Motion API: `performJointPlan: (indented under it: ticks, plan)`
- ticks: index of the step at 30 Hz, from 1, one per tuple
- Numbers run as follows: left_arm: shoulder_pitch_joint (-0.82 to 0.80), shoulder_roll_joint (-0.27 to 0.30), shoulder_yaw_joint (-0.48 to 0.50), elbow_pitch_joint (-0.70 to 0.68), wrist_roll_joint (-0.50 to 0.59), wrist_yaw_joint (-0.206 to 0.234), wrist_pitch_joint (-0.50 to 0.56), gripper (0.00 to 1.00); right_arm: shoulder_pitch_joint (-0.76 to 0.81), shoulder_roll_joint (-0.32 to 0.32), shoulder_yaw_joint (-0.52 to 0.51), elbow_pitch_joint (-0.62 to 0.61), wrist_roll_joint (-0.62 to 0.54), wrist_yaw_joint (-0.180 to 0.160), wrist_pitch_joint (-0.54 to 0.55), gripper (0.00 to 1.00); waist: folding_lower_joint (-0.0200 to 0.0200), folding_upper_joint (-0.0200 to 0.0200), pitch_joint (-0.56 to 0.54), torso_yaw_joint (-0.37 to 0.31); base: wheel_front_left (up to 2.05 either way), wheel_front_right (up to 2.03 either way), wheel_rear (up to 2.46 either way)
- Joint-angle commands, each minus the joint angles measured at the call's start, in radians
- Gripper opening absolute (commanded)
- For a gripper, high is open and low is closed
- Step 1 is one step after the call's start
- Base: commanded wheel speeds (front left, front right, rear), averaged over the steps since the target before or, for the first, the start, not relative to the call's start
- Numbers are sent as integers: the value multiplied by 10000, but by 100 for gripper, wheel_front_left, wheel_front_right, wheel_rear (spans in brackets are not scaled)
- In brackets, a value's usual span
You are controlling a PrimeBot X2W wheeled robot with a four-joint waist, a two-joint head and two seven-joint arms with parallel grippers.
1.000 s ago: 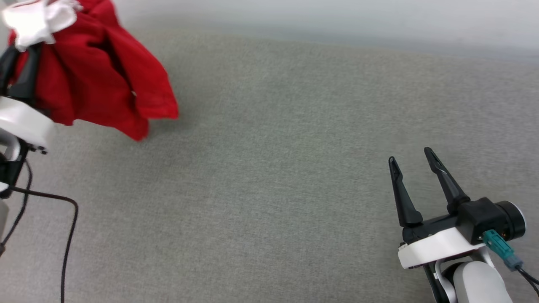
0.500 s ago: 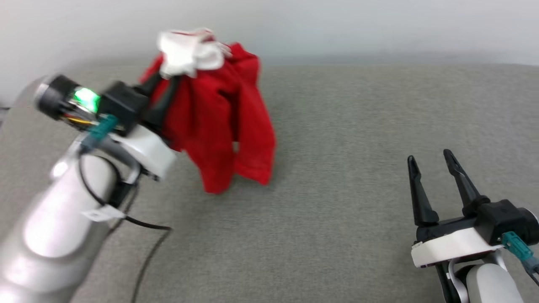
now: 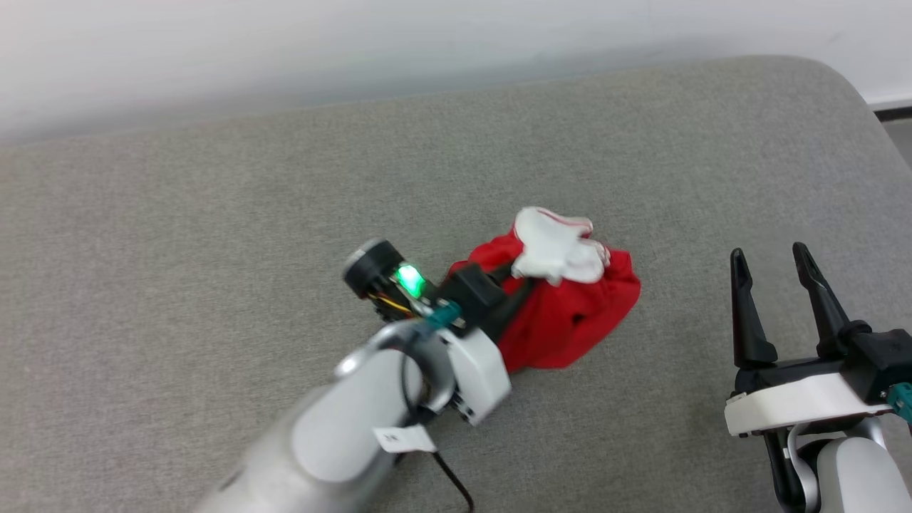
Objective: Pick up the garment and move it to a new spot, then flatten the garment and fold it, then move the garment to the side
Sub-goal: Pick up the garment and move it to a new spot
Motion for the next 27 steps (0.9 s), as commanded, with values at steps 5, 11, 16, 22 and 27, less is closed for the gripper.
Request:
performJointPlan:
  ticks: [5,11,16,22,27]
  plan:
    - [-194,-925,-773,1295,1,-87,-423,100,-9,28,-72,8,-136,-10,-24,100,1,0,224,-152,0,0,0]
    - [-359,-1208,-739,1882,-239,-100,-762,100,5,27,-17,95,-207,-10,-24,100,1,0,71,207,0,0,0]
    - [-73,-893,46,1373,-310,48,-815,100,201,27,-15,185,-262,-10,-24,100,1,0,-340,701,0,0,0]
    - [821,-125,1386,347,-335,420,-801,100,486,25,-22,305,-322,-10,-24,100,1,0,-1042,1360,0,0,0]
    - [2055,384,2757,-537,-607,790,-803,100,693,25,109,249,-243,-10,-24,100,1,0,-1475,1763,0,0,0]
